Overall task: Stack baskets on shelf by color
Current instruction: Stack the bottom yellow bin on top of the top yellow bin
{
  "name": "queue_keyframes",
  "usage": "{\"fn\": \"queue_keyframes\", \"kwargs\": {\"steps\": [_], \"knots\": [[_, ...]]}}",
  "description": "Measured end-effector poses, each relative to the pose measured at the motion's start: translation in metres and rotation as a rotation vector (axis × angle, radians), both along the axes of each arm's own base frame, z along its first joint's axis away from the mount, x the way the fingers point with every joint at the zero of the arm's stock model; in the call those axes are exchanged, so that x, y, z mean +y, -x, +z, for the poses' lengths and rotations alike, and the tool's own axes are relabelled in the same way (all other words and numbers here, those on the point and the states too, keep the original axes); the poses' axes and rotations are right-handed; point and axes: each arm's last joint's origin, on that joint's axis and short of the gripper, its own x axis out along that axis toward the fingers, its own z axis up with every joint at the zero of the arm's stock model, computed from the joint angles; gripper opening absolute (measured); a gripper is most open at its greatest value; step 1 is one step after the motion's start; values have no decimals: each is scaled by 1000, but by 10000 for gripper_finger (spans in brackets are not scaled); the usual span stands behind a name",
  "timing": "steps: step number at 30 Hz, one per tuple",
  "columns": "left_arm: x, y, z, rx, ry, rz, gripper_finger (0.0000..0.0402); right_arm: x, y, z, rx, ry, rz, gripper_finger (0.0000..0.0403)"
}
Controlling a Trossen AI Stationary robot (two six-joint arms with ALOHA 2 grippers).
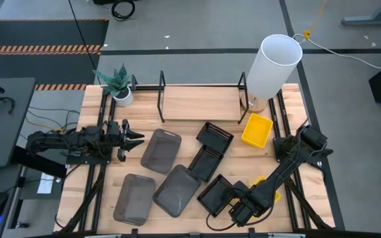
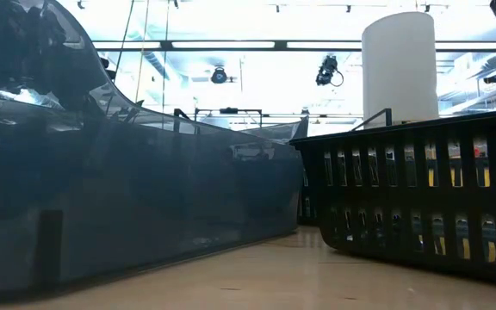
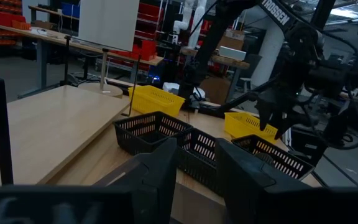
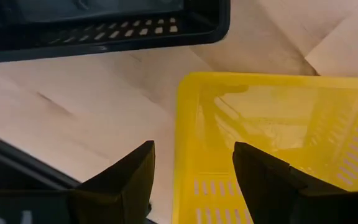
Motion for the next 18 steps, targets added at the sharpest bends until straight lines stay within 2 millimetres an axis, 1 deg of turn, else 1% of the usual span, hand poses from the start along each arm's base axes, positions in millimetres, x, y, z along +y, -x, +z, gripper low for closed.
{"fn": "queue_keyframes", "kwargs": {"steps": [10, 13, 18], "knots": [[0, 0, 0, -1, 0, 0, 117, 3, -2, -14, 30, 16, 3, 216], [0, 0, 0, 0, 0, -1, 117, 2, -2, -15, 36, 18, 12, 203], [0, 0, 0, 0, 0, 0, 117, 2, -2, -15, 35, 17, 25, 169]]}}
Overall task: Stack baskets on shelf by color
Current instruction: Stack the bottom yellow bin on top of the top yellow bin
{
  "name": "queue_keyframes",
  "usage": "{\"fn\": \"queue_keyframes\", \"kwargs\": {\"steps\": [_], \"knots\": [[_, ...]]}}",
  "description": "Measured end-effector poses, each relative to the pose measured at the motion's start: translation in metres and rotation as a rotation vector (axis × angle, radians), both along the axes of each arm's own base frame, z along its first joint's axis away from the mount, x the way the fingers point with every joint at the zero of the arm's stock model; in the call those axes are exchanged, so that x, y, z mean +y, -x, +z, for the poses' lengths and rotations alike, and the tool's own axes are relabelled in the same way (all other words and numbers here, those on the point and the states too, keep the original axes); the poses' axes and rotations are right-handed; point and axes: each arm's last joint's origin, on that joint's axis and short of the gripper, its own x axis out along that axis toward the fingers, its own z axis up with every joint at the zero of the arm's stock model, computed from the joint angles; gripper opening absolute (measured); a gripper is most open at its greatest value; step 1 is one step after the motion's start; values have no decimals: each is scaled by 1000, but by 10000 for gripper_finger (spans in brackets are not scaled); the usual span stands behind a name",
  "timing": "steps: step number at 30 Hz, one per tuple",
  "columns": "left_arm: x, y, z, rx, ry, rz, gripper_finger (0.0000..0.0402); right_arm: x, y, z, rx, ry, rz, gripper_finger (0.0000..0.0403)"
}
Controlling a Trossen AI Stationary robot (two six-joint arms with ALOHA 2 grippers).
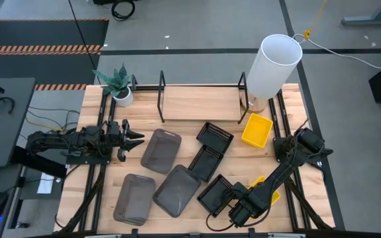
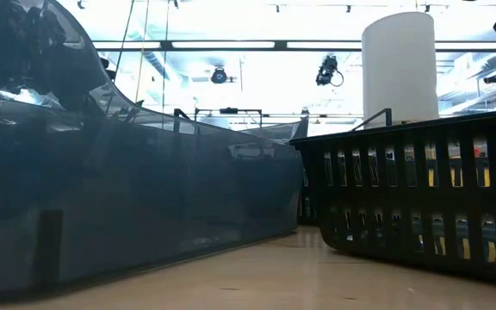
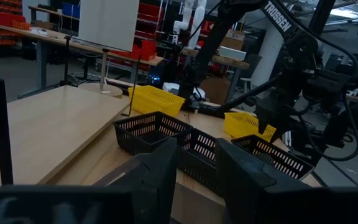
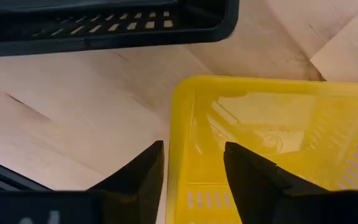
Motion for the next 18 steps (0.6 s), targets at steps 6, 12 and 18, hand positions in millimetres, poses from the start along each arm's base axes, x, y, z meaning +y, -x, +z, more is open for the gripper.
{"fn": "queue_keyframes", "kwargs": {"steps": [6, 12, 18], "knots": [[0, 0, 0, 0, 0, 0, 117, 0, 0, 0, 6, -9, 19, 120], [0, 0, 0, 0, 0, -1, 117, 0, 0, 0, 6, -12, 37, 65], [0, 0, 0, 0, 0, -1, 117, 0, -1, 0, 15, -27, 48, 12]]}}
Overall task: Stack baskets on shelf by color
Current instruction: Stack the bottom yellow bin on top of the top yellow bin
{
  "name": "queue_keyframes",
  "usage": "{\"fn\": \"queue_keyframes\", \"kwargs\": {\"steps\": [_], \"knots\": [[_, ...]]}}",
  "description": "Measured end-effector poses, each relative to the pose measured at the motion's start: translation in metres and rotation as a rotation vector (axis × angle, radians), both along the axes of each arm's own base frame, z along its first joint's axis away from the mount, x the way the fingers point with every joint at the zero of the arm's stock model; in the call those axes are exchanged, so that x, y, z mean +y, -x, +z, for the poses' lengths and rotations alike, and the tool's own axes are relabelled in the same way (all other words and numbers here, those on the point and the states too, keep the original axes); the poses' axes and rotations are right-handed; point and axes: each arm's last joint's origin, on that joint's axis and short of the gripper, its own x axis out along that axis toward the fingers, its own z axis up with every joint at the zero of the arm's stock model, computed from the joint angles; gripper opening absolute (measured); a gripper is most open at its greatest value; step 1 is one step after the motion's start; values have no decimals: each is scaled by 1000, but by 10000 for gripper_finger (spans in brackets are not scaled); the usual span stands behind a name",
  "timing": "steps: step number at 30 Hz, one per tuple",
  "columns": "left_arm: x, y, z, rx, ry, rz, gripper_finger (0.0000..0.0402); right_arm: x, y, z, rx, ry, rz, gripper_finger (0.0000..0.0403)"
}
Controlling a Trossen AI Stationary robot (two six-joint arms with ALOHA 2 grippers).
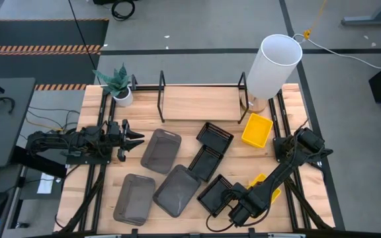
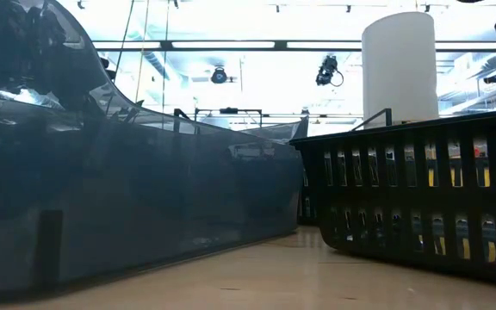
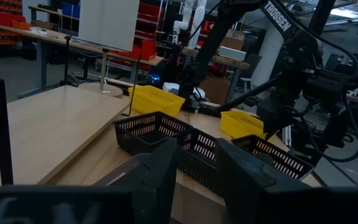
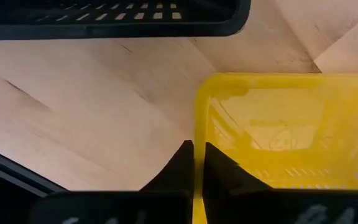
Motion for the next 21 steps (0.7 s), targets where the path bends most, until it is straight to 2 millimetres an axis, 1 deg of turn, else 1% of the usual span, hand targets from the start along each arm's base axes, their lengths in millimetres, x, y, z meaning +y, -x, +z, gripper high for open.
{"fn": "queue_keyframes", "kwargs": {"steps": [6, 11, 21], "knots": [[0, 0, 0, 0, 0, 0, 117, -3, -3, 0, 14, -20, 9, 19], [0, 0, 0, 0, 0, 0, 117, -5, -4, 2, 22, -42, 28, 10], [0, 0, 0, 0, 0, 0, 117, -12, -2, 25, 19, -67, 29, 12]]}}
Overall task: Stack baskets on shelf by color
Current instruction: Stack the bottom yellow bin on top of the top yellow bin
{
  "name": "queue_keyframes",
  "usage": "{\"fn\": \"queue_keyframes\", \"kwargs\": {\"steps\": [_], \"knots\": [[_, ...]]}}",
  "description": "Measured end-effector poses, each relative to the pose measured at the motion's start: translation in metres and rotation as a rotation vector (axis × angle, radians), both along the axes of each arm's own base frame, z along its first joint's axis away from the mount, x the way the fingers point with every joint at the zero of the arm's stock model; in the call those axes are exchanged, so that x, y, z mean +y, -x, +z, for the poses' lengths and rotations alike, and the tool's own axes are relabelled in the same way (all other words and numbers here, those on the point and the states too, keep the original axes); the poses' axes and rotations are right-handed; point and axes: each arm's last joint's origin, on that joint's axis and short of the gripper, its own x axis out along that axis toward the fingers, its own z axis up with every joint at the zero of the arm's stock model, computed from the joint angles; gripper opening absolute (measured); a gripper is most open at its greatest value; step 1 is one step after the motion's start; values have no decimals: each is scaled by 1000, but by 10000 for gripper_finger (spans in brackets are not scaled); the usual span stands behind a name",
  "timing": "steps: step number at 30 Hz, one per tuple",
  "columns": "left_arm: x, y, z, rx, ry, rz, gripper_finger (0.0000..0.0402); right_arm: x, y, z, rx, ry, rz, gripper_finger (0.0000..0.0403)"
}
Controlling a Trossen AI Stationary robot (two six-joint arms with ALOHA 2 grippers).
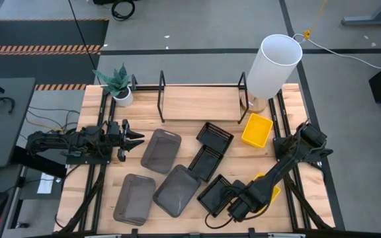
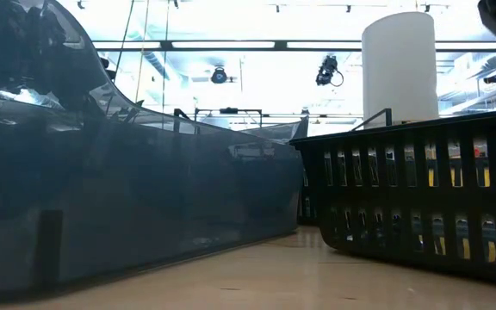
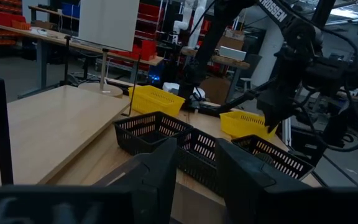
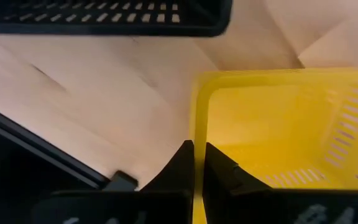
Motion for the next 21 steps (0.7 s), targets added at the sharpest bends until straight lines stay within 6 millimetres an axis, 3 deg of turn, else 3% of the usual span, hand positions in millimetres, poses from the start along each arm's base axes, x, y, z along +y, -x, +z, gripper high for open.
{"fn": "queue_keyframes", "kwargs": {"steps": [13, 21], "knots": [[0, 0, 0, 0, 0, 0, 117, -11, -4, 55, 17, 155, 139, 11], [0, 0, 0, 0, 0, 0, 117, -27, -9, 65, 30, 235, 305, 11]]}}
